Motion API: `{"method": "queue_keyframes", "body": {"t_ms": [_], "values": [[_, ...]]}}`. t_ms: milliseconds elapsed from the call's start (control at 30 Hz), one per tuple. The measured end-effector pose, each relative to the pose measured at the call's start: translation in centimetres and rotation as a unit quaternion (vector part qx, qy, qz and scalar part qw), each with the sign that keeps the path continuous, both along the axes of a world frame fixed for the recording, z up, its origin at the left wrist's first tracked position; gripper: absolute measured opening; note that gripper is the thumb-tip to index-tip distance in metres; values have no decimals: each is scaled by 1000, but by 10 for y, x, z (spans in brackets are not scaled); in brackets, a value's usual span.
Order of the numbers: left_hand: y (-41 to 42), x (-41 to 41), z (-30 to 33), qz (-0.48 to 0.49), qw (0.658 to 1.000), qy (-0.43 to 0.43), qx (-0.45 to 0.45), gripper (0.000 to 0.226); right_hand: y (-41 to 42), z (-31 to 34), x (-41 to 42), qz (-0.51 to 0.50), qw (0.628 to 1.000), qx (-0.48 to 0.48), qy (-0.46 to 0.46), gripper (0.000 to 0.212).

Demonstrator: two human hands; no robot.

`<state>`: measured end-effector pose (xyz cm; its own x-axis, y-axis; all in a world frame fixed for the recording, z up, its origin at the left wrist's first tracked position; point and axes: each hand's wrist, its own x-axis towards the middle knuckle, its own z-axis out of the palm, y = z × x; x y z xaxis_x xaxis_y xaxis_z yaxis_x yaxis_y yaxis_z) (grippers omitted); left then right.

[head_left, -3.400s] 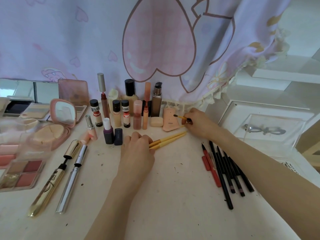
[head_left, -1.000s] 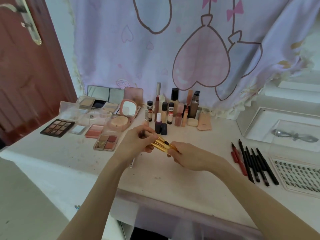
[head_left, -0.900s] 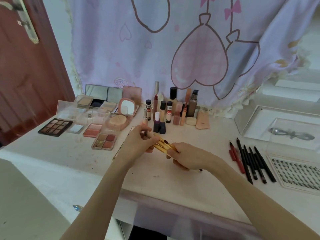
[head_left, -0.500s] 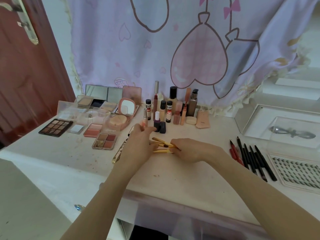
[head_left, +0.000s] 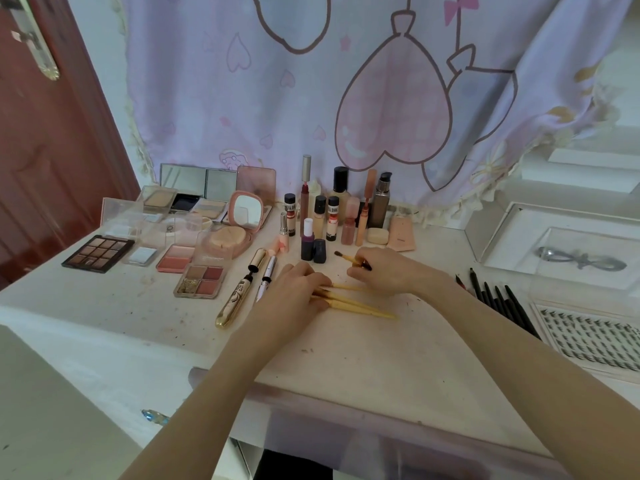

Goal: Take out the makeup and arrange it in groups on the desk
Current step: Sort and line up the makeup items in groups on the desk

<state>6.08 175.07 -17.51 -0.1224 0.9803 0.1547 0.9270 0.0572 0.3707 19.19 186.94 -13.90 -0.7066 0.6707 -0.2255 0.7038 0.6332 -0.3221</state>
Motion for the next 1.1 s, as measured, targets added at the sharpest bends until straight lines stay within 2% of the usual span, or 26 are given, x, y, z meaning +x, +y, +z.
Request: {"method": "queue_keyframes", "body": {"t_ms": [233, 400, 467, 567, 867, 1033, 1100], "values": [[0, 4, -13, 10, 996, 3, 87, 30, 4, -10, -7, 10, 997, 30, 75, 29], [0, 5, -20, -15, 989, 29, 146, 17, 3, -18, 1, 35, 994, 42, 94, 27], [4, 4, -25, -16, 985, 35, 166, 19, 2, -20, 6, 39, 994, 43, 97, 30], [9, 7, -25, -16, 983, 42, 179, 22, -2, -25, 14, 58, 992, 49, 96, 36], [14, 7, -27, -10, 982, 47, 185, 28, -11, -44, 26, 64, 990, 55, 116, 39], [11, 14, -28, -3, 977, 69, 202, 20, -19, -50, 37, 48, 980, 117, 153, 41], [7, 23, -31, 0, 978, 63, 201, 24, -25, -51, 47, 39, 974, 151, 163, 43]]}}
